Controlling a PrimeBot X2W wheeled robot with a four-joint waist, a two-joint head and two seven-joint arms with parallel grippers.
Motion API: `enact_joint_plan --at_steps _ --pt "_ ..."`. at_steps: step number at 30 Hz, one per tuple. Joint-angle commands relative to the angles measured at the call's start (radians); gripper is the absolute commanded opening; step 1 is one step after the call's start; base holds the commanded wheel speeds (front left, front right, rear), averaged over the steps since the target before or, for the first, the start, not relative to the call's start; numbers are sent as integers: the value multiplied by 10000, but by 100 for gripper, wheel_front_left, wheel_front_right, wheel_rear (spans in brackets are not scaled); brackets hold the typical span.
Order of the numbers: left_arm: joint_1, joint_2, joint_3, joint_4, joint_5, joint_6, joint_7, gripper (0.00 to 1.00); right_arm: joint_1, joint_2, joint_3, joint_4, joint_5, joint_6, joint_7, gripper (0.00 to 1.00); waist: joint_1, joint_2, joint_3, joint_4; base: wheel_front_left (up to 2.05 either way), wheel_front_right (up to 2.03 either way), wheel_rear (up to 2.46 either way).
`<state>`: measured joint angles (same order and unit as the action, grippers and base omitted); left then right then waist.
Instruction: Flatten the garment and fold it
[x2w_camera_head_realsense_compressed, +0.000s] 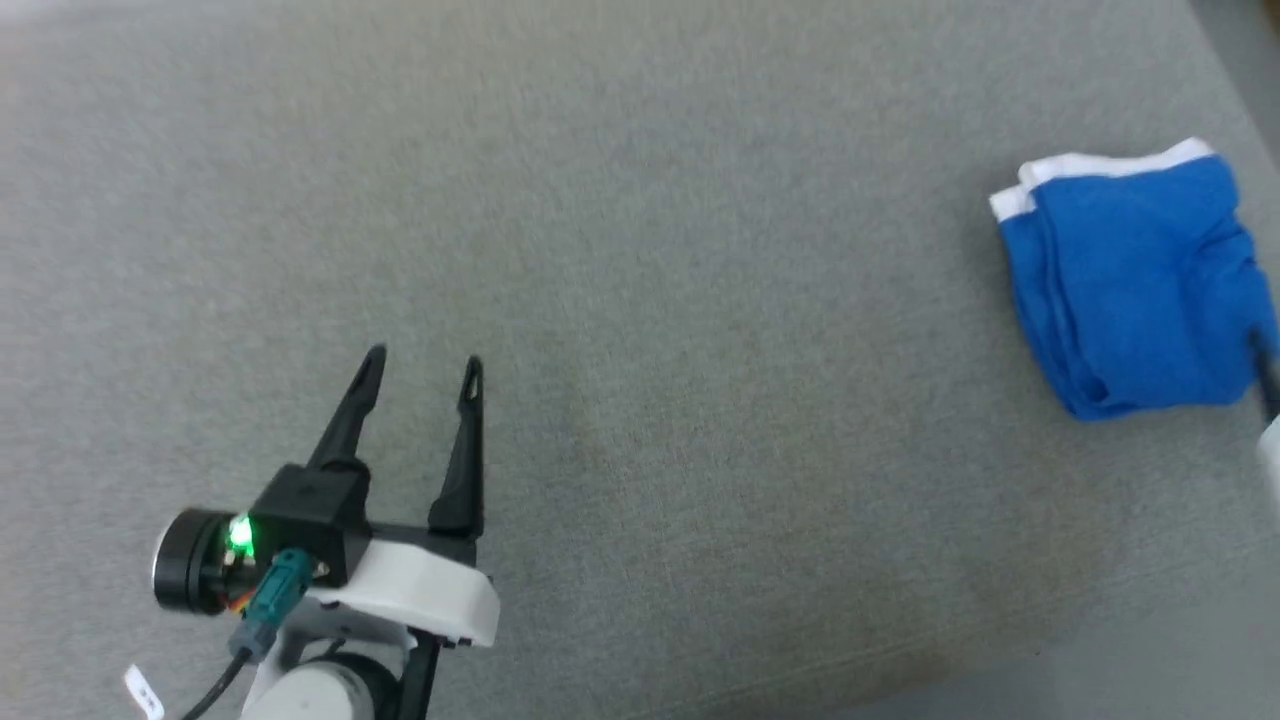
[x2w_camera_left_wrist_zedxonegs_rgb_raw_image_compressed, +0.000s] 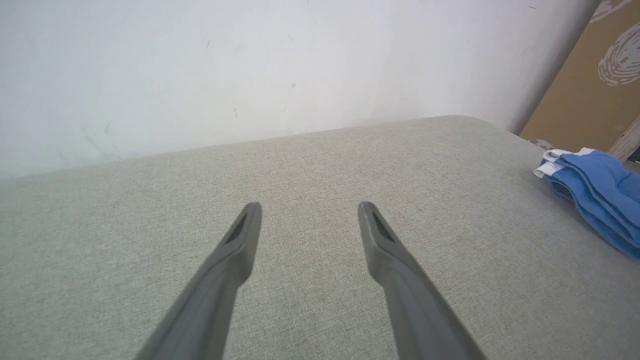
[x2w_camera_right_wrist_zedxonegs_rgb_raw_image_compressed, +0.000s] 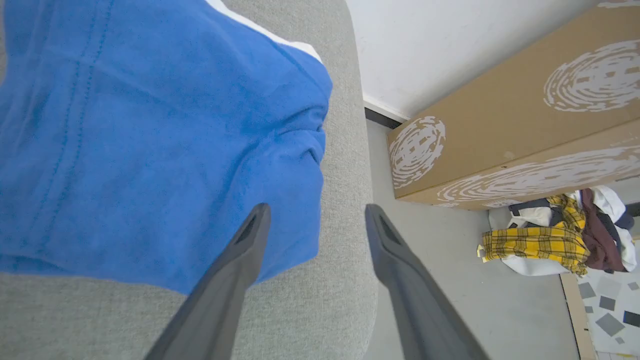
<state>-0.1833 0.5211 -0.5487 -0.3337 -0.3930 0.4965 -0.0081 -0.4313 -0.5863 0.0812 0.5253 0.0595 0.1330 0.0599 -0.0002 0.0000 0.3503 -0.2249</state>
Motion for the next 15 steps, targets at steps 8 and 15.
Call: enact_joint_plan --at_steps 8,15 --pt "726 71 401 469 -235 510 -255 100 2493 1587 -446 -3074 722 -23 568 100 2 0 -1993 595 0 0 0" --pt "1049 382 774 832 -263 806 -307 100 2990 3121 -223 -5137 1318 -23 1057 100 2 0 -2630 1178 0 0 0"
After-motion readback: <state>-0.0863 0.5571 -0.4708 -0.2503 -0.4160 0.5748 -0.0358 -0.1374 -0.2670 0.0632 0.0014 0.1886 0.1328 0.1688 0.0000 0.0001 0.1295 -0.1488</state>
